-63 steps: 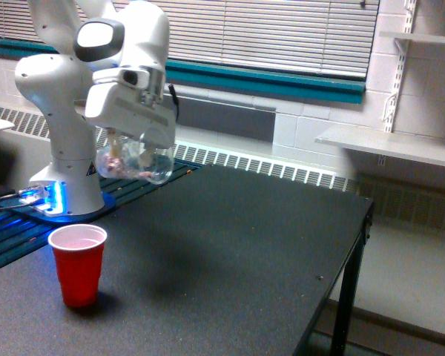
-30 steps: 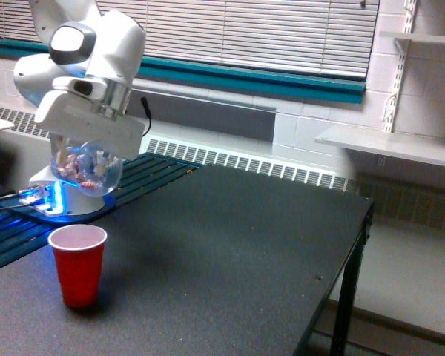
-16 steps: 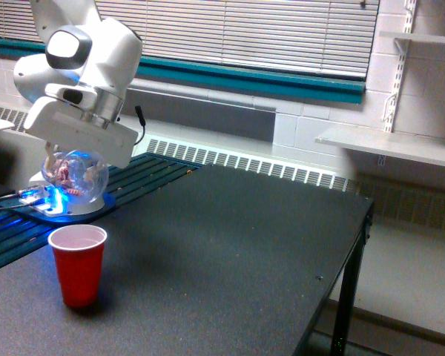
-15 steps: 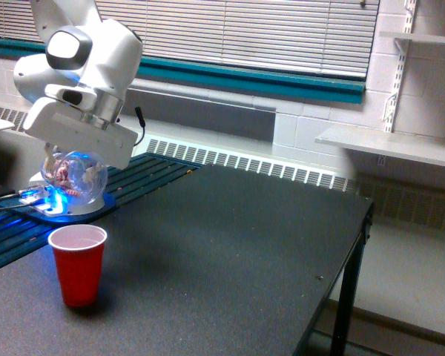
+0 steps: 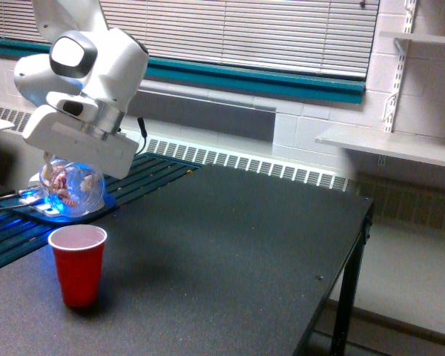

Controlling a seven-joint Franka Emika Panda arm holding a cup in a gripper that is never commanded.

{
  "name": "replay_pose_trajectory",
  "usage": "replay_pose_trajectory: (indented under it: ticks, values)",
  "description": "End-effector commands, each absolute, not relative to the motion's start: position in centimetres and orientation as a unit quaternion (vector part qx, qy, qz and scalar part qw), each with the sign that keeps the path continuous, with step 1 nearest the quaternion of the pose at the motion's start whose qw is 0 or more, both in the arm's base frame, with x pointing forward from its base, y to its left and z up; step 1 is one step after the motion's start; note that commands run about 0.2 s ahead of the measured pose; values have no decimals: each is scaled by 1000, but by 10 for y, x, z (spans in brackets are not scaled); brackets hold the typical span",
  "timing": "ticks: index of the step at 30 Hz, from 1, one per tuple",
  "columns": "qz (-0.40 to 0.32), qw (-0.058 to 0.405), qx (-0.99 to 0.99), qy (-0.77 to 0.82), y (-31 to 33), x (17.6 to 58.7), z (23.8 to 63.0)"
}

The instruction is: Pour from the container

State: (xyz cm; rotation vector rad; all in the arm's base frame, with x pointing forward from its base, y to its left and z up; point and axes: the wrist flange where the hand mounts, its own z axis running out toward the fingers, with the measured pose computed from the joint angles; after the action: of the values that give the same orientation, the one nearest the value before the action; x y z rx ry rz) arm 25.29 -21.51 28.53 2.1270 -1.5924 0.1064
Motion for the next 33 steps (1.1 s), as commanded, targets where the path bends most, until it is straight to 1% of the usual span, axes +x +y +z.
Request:
replay_pose_trajectory:
  ticks: [1, 17, 33]
  values:
    - [21, 245, 769, -590, -217, 263, 278]
    - [-4, 265, 759, -595, -229, 287, 279]
    - [-16, 271, 759, -591, -229, 285, 278]
